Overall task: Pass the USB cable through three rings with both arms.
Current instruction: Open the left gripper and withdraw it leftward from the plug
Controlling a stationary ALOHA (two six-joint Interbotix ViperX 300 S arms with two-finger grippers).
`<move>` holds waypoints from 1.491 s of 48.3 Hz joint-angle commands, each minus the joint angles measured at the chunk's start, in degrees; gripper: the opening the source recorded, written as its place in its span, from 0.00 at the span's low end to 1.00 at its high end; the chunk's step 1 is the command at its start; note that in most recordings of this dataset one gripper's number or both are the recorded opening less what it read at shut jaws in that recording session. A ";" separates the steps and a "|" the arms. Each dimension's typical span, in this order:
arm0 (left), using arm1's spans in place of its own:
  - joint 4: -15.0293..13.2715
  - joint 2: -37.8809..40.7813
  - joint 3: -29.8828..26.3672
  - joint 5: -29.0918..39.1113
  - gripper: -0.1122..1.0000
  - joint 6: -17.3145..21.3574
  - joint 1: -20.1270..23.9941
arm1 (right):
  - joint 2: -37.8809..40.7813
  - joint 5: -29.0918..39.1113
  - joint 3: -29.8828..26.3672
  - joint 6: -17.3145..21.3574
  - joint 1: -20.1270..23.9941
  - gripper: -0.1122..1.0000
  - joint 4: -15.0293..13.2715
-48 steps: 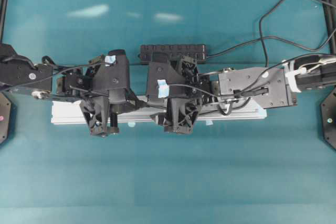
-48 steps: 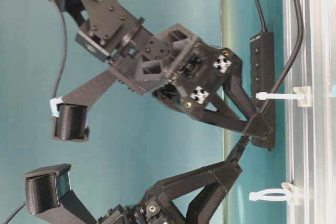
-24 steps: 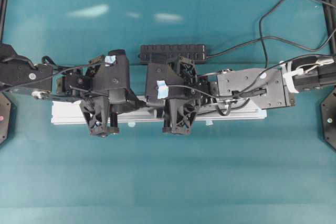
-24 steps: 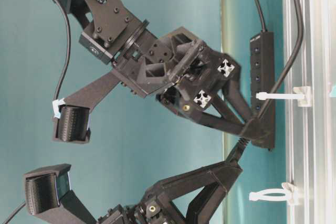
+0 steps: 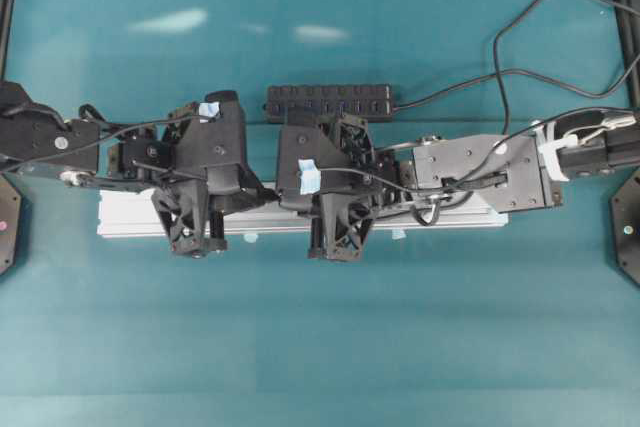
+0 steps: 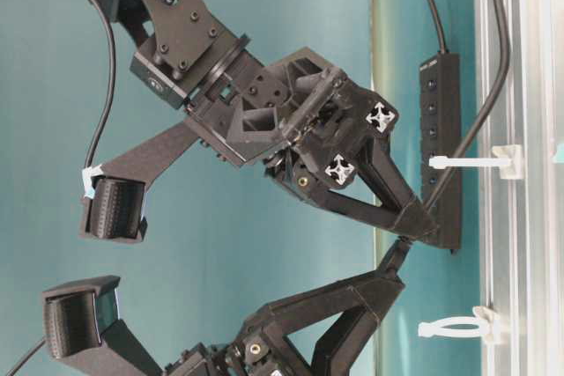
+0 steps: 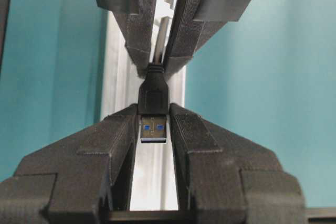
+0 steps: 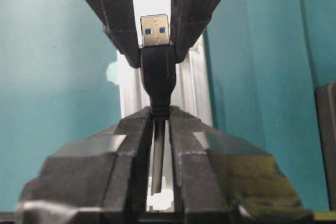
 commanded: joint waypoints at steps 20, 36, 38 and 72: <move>0.09 -2.46 -0.18 -0.53 0.82 -0.18 -0.44 | 0.00 1.14 -2.46 0.00 0.26 0.04 -0.09; 0.18 -11.69 2.72 0.09 0.73 -0.53 -0.26 | 2.29 9.84 -8.00 -0.53 0.26 0.04 -0.09; 0.18 -12.92 3.25 0.26 0.73 -0.53 -0.09 | 2.72 10.81 -9.23 -1.05 0.26 0.04 -0.18; 0.09 -27.51 12.13 1.23 0.73 -0.53 2.81 | 9.14 30.06 -18.98 -8.35 0.09 0.04 0.26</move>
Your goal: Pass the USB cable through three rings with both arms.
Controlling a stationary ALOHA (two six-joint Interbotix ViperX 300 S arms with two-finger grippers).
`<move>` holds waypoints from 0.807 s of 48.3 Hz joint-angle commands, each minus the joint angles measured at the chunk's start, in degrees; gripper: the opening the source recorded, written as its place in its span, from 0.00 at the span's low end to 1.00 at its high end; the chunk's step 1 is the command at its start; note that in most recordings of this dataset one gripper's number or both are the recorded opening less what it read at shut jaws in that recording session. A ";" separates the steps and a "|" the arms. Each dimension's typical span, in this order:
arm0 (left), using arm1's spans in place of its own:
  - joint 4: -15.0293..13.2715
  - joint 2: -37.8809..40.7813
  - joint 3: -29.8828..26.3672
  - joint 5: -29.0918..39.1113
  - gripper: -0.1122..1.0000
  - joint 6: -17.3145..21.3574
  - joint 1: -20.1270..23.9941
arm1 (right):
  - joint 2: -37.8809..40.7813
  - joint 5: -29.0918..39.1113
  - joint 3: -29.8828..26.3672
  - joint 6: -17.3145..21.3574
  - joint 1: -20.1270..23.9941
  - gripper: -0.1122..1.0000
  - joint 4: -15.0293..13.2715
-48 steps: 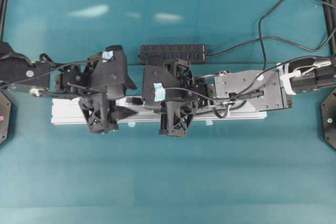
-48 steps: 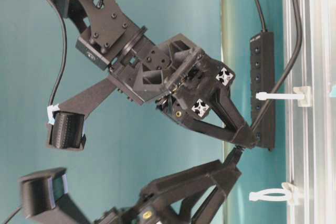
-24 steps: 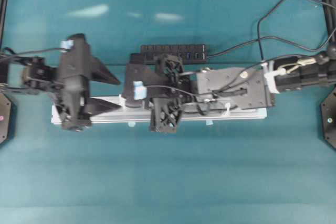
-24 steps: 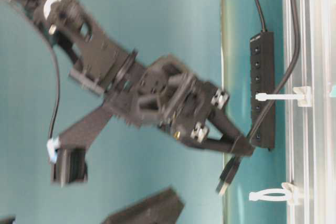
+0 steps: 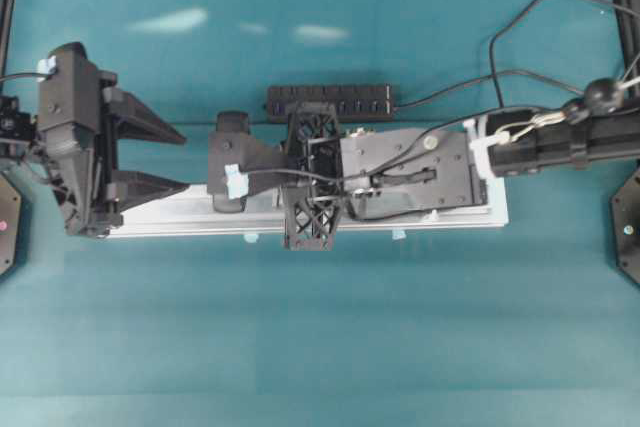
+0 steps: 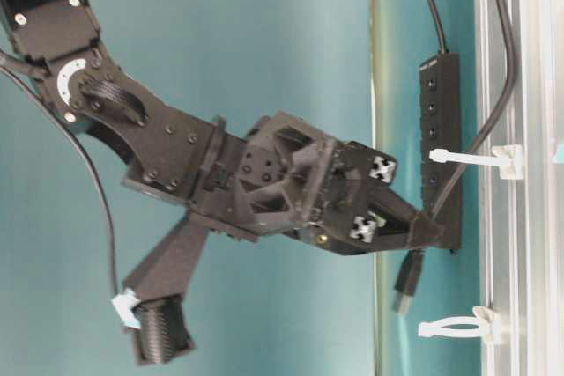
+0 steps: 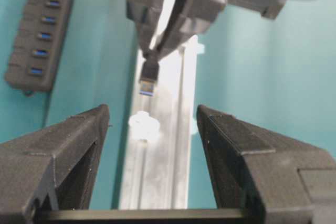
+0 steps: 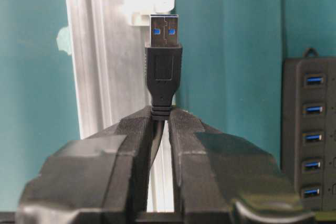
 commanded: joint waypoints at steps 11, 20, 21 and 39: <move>0.09 -2.55 0.35 2.20 0.73 0.09 0.88 | 1.32 0.44 -0.79 -0.79 -0.79 0.03 0.26; 0.00 -6.15 1.58 5.63 0.73 0.09 0.97 | 1.93 -0.79 -0.70 -0.79 -1.23 0.03 0.62; 0.00 -6.77 1.67 5.80 0.73 0.09 0.88 | 1.93 -0.88 -0.79 -0.79 -1.23 0.03 0.70; 0.00 -13.54 3.16 7.12 0.73 0.00 1.14 | 2.90 -2.29 -0.88 -0.97 -1.41 0.03 0.70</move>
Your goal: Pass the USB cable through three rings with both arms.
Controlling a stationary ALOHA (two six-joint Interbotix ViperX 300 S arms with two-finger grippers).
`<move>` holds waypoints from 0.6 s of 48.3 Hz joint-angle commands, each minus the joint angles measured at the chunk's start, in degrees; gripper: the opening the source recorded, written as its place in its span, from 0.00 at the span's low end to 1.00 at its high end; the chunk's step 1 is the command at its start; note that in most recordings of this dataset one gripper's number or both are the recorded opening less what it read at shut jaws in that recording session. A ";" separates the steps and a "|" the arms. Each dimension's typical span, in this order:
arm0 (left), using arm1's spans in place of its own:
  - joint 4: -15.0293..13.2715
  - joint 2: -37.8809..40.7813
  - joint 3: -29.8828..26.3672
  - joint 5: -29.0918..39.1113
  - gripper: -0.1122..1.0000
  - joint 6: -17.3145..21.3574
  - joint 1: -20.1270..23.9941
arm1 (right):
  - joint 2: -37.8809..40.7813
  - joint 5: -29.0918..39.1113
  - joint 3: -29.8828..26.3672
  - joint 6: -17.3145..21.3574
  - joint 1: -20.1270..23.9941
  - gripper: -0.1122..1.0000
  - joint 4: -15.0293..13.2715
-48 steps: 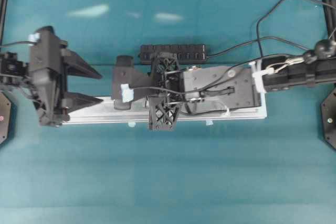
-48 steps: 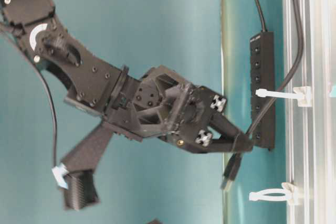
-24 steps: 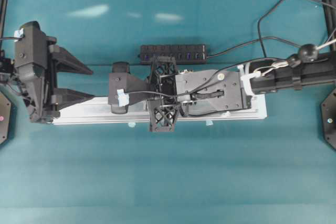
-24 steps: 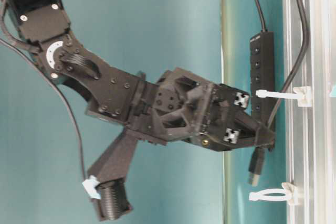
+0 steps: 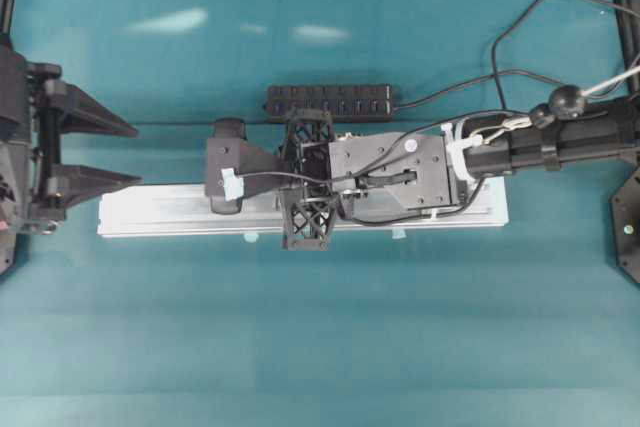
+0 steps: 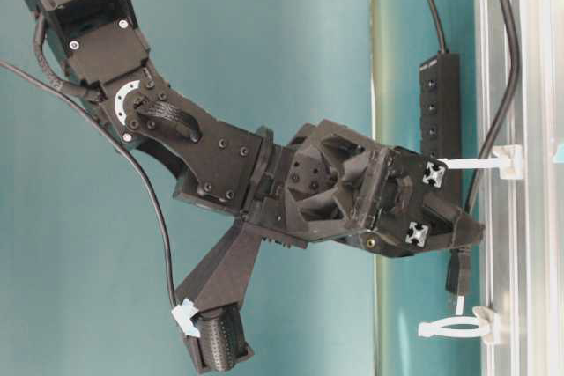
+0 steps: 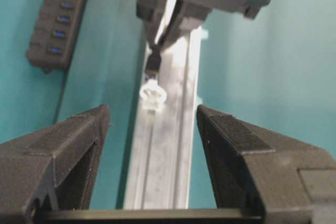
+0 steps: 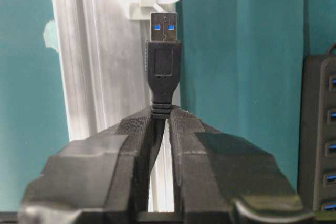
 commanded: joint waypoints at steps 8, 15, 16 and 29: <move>0.18 0.00 -0.53 -0.09 0.73 0.00 0.18 | -0.44 -1.58 -0.62 -0.70 -0.62 0.03 -0.18; 0.09 0.18 -0.44 -0.09 0.73 -0.09 0.18 | -0.18 -2.29 -1.05 -0.70 -0.53 0.03 -0.18; 0.09 0.18 -0.35 -0.09 0.73 -0.09 0.18 | 0.00 -2.29 -1.23 -0.70 -0.62 0.03 -0.18; 0.09 -0.09 0.00 -0.09 0.73 -0.18 0.18 | 1.67 -2.29 -3.16 -0.79 -0.53 0.03 -0.18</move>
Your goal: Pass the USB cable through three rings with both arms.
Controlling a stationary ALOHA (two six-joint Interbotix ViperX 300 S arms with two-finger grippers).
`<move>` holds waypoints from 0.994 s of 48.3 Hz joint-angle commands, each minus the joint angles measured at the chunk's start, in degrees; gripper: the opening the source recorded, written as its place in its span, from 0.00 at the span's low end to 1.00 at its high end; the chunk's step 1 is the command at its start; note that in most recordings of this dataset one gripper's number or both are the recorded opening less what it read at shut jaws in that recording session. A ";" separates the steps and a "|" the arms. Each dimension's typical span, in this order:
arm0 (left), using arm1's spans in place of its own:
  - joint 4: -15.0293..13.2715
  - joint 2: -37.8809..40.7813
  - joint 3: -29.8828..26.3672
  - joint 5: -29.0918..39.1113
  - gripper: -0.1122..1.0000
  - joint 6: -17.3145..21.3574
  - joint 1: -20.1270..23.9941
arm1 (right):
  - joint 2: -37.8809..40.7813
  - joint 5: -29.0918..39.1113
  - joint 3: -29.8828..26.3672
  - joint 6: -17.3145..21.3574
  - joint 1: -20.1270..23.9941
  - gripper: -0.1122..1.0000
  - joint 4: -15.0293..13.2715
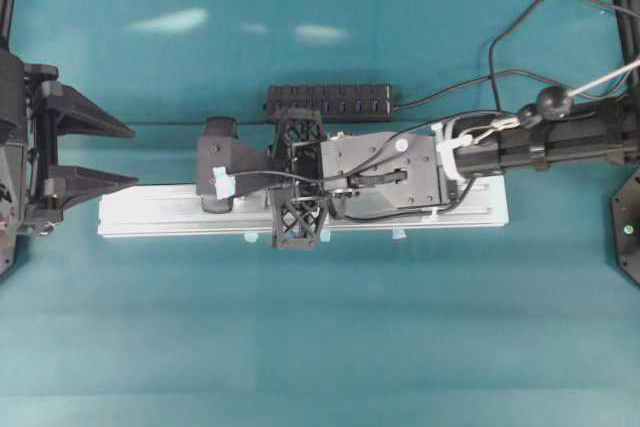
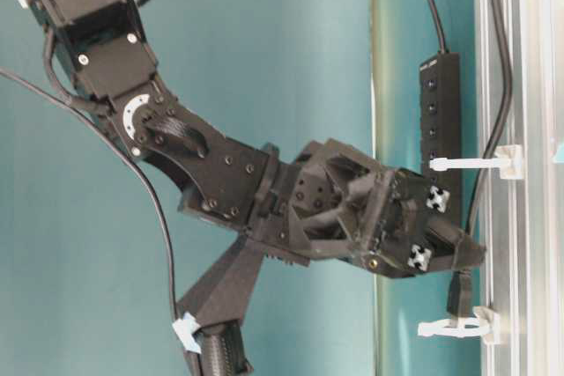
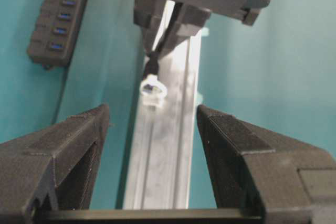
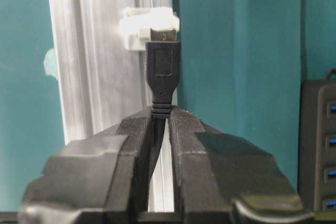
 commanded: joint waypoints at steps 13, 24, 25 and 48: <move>0.00 0.00 -0.44 -0.18 0.73 -0.09 0.18 | 0.62 -1.76 -2.46 -0.62 -0.35 0.03 -0.18; 0.00 0.09 -0.35 -0.18 0.73 -0.09 0.18 | 0.97 -2.64 -3.16 -0.62 -0.26 0.03 -0.18; 0.00 0.09 -0.26 -0.18 0.73 -0.09 0.18 | 0.97 -2.72 -3.16 -0.62 -0.26 0.03 -0.18; 0.00 0.09 -0.18 -0.18 0.73 -0.09 0.26 | 0.97 -2.90 -2.99 -0.62 0.97 0.03 -0.18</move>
